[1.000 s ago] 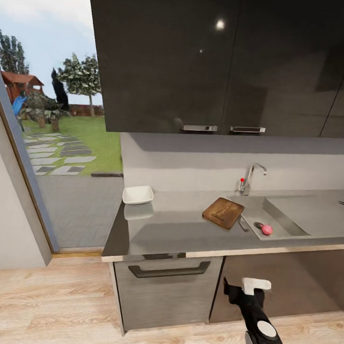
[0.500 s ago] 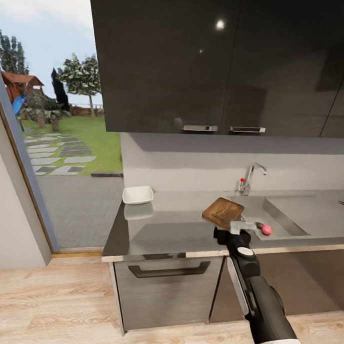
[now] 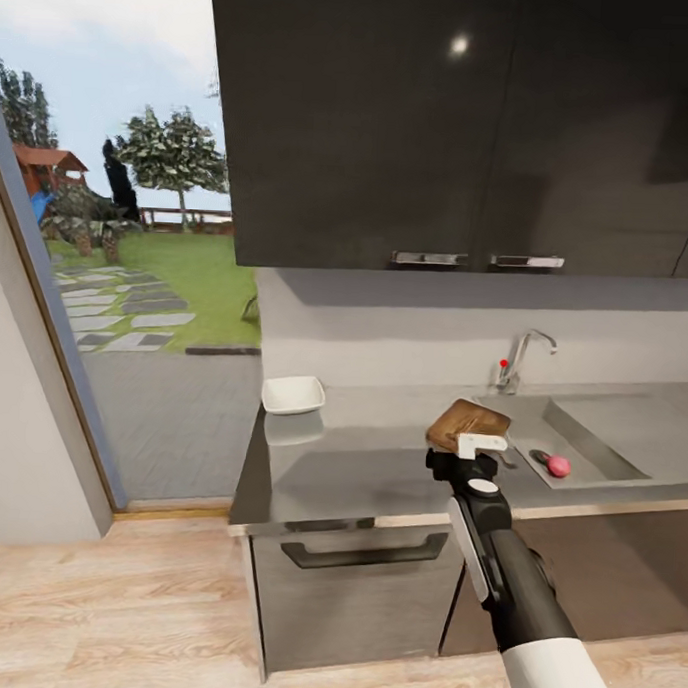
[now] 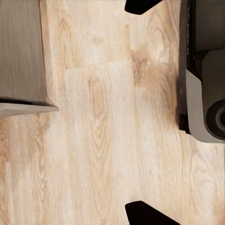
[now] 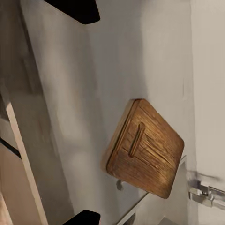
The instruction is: In the kitchen, take the Vidalia onion out of the sink, dice it on the chopping board with the paring knife, put the diced onion into the bowl on the countertop, then place both the paring knife and the chopping board into the sink.
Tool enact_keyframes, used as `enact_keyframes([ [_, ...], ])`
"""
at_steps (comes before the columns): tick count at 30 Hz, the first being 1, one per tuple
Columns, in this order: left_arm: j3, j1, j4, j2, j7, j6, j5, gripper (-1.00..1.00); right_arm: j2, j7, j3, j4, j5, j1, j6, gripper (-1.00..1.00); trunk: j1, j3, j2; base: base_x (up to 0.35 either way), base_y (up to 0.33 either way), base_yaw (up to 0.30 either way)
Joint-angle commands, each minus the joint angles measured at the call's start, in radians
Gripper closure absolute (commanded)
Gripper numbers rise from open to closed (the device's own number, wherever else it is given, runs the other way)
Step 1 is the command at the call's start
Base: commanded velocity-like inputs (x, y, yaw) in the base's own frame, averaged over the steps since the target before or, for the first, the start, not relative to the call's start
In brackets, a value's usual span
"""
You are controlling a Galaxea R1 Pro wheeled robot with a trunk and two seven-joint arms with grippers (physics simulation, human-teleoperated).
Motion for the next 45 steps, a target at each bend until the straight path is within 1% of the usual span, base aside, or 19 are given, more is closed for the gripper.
enact_keyframes([
  [1,0.001,0.000,0.001,0.000,0.000,-0.003,0.001,-1.00,0.000,-0.014,-0.001,0.009,0.000,-0.001,-0.003,-1.00,0.000,0.000,-0.001,0.046,0.286,0.000],
  [2,0.000,0.000,0.001,0.000,0.000,-0.003,0.001,-1.00,0.000,-0.024,-0.009,0.015,-0.001,-0.001,-0.011,-1.00,0.000,0.000,-0.001,0.029,0.294,0.000],
  [5,0.001,0.000,0.001,0.000,0.000,-0.003,0.001,-1.00,0.003,-0.048,-0.072,0.024,-0.006,-0.001,-0.032,-1.00,0.000,0.000,-0.001,0.010,0.304,0.000],
  [7,0.001,-0.001,0.001,0.000,0.000,-0.003,0.001,-1.00,0.004,-0.051,-0.088,0.025,-0.007,-0.001,-0.035,-1.00,0.000,0.000,-0.001,0.004,0.308,0.000],
  [10,0.001,-0.001,0.001,0.000,0.000,-0.003,0.001,-1.00,0.005,-0.053,-0.098,0.025,-0.008,-0.001,-0.037,-1.00,0.000,0.000,-0.001,0.002,0.309,0.000],
  [18,-0.001,-0.001,0.001,0.000,0.000,-0.003,0.001,-1.00,0.005,-0.055,-0.107,0.027,-0.007,-0.001,-0.038,-1.00,0.000,0.006,-0.001,0.020,0.309,-0.140],
  [25,-0.001,0.000,0.002,0.000,-0.002,-0.004,0.001,-1.00,0.003,-0.054,-0.111,0.028,-0.006,-0.001,-0.038,-1.00,0.000,0.013,-0.001,0.198,0.262,-0.206],
  [26,-0.001,0.000,0.002,0.000,-0.002,-0.004,0.001,-1.00,0.002,-0.054,-0.128,0.028,-0.006,-0.001,-0.038,-1.00,0.000,0.014,-0.001,0.250,0.212,-0.209],
  [27,-0.001,0.000,0.002,0.000,-0.002,-0.004,0.001,-1.00,0.002,-0.054,-0.134,0.029,-0.006,-0.001,-0.038,-1.00,0.000,0.015,-0.001,0.254,0.206,-0.209],
  [31,-0.001,0.000,0.003,0.000,-0.003,-0.003,0.001,-1.00,0.002,-0.054,-0.144,0.029,-0.006,-0.001,-0.038,-1.00,0.000,0.019,-0.001,0.260,0.194,-0.210],
  [36,-0.001,0.000,0.003,0.000,-0.003,-0.004,0.001,-1.00,0.002,-0.054,-0.147,0.032,-0.006,-0.001,-0.039,-1.00,0.000,0.025,-0.001,0.273,0.133,-0.210],
  [45,-0.002,-0.001,0.003,0.000,-0.003,-0.004,0.001,-1.00,0.002,-0.054,-0.149,0.054,-0.006,-0.001,-0.039,-1.00,0.000,0.034,-0.001,0.281,0.016,-0.210],
])
